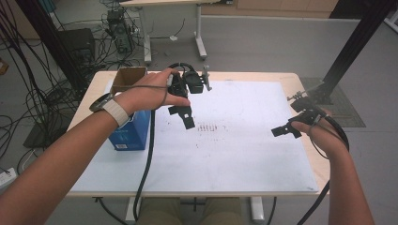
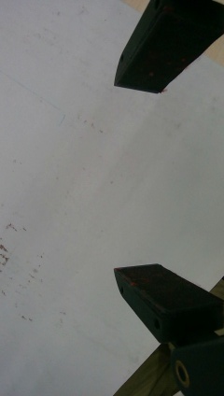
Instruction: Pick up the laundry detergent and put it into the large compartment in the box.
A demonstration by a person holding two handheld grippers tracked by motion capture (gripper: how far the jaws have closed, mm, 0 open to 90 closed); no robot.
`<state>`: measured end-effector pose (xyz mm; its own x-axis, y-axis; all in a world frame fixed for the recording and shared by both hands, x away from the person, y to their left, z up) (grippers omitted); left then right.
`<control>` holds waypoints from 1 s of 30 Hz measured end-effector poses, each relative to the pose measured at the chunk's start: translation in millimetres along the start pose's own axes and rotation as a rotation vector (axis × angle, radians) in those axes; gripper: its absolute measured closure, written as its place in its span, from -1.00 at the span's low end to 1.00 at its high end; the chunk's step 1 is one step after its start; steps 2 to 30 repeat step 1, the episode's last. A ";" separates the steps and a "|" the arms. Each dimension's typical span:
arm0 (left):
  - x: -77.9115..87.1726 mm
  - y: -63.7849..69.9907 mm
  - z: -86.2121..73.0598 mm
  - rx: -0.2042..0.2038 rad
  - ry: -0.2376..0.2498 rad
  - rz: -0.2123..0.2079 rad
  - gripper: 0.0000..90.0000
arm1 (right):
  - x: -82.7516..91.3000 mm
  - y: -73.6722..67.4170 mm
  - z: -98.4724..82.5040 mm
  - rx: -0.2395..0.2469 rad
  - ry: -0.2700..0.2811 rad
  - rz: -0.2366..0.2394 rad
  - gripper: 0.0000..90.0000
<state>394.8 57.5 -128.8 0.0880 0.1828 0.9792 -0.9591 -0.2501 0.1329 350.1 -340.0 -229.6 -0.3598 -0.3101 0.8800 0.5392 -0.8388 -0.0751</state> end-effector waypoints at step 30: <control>-0.3 0.2 -0.9 0.006 0.007 0.000 -0.83 | 0.0 0.0 0.1 -0.001 0.000 -0.001 -0.83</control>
Point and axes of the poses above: each handheld gripper's, and its own axes: x roughly backward along the jaws, z roughly out of its top, y roughly to its right, the point moved 6 cm from there along -x, roughly forward along the jaws, and after that the axes turned 5 degrees about -z, right-handed, at the moved point
